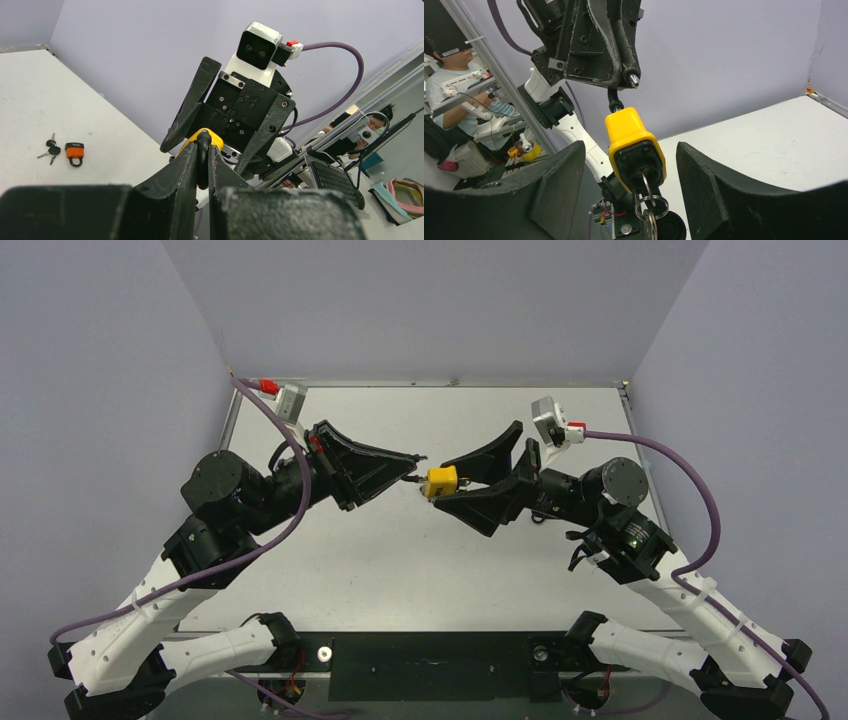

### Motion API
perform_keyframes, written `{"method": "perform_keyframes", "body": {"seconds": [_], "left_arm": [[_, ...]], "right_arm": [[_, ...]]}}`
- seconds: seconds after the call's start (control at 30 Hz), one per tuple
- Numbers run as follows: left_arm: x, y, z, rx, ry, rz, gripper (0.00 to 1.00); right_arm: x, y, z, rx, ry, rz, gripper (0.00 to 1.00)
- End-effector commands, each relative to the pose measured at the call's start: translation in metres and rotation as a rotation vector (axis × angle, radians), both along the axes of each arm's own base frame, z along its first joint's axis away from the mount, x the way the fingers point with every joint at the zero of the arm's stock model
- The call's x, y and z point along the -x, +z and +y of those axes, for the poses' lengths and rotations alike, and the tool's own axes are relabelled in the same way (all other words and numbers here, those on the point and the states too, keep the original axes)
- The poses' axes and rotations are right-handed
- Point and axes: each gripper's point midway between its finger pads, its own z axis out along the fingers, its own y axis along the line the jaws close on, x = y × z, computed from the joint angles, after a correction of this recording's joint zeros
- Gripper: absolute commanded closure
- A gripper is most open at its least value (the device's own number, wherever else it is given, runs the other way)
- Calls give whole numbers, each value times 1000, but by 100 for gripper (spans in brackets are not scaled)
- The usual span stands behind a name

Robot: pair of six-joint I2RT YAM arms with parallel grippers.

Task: Lock with the key
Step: Lock the lock.

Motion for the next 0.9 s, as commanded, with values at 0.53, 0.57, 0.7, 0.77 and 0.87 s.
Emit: {"method": "perform_keyframes", "body": {"seconds": [0.53,0.57,0.7,0.77,0.87], "left_arm": [[4,16,16,-27,42,-137,85],[3,9,17,-64,53,-142,76],[-5,5,38,-170,168,-282,68],[-5,11,48,-191,210,-359,65],[2,27,48,-183,194,-482,62]], "right_arm": [[9,24,-12,-63,-26,-19,100],[10,23,-13,-62,-26,-11,100],[13,18,-18,-47,-30,39,100],[15,10,-19,-30,-24,75,100],[23,2,-21,-20,8,113,100]]}}
